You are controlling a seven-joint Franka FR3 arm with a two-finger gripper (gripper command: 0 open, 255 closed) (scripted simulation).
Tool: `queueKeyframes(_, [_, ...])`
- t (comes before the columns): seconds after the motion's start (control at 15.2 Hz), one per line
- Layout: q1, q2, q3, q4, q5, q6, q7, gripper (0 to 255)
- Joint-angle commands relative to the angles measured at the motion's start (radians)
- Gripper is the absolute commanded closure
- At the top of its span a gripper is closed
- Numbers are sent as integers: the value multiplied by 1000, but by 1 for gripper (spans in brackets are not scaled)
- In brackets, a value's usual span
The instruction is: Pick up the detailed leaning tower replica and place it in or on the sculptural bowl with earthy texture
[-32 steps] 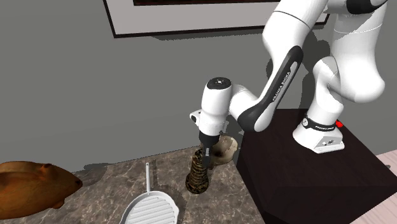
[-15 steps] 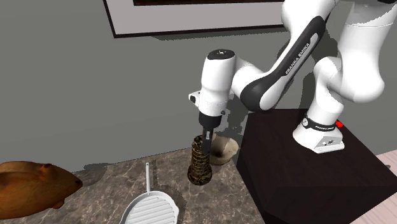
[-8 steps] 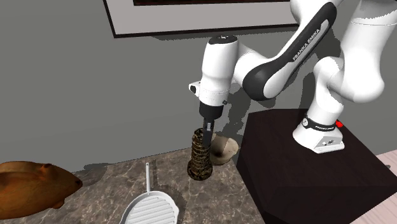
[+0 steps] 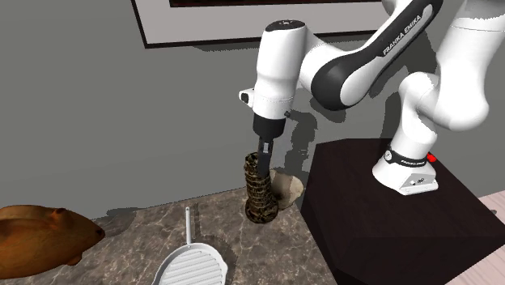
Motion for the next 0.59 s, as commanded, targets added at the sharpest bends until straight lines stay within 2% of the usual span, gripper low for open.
queueKeyframes(0.0, [-1,-18,0,10,5,-26,-4,255])
queueKeyframes(0.53, [-1,-69,-2,67,18,-133,-13,255])
